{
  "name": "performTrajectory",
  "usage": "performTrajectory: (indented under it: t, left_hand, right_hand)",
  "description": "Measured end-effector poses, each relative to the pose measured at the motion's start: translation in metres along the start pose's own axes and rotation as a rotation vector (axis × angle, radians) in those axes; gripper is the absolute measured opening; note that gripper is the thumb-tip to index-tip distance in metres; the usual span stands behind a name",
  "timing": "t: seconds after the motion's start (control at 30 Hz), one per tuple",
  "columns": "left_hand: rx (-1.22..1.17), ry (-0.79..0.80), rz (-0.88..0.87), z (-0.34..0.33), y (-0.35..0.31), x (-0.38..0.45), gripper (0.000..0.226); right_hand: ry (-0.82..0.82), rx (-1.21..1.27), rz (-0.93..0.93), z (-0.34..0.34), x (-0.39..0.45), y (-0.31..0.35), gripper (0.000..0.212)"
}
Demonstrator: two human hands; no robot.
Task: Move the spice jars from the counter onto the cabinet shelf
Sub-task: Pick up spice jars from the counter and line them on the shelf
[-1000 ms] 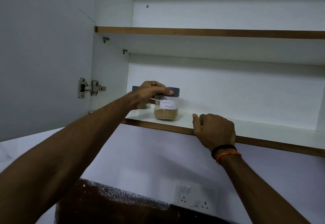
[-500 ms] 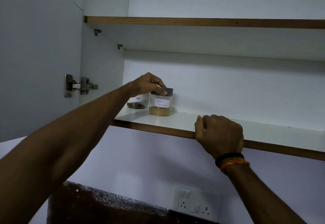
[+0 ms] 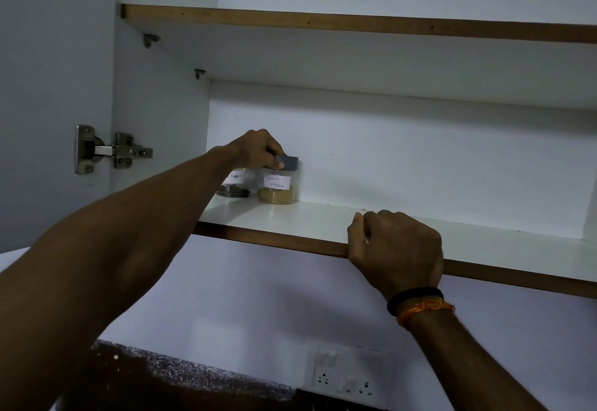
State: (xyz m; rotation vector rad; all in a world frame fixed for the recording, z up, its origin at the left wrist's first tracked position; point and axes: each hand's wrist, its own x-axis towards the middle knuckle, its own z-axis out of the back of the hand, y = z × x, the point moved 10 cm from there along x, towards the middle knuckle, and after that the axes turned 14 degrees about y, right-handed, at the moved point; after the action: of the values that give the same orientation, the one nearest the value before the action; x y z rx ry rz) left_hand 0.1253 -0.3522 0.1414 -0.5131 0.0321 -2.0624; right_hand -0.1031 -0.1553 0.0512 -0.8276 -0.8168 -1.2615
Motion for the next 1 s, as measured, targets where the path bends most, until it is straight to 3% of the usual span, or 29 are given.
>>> performTrajectory:
  t: [0.5,0.6,0.77,1.0]
  left_hand:
    - [0.057,-0.026,0.032,-0.001,0.007,0.0,0.021]
    - [0.11,-0.036,0.038,0.0,0.004,0.0,0.03]
    - [0.184,-0.052,0.079,-0.005,0.004,-0.003,0.066]
    - [0.12,-0.116,0.065,-0.011,-0.021,-0.036,0.072]
  right_hand:
    - [-0.025,0.004,0.0,-0.001,-0.001,-0.002,0.044]
    - [-0.037,-0.019,-0.009,0.001,-0.002,-0.001,0.043]
    - [0.001,-0.019,-0.005,-0.003,0.001,-0.001,0.041]
    - [0.078,-0.004,-0.039,-0.005,0.002,-0.004,0.038]
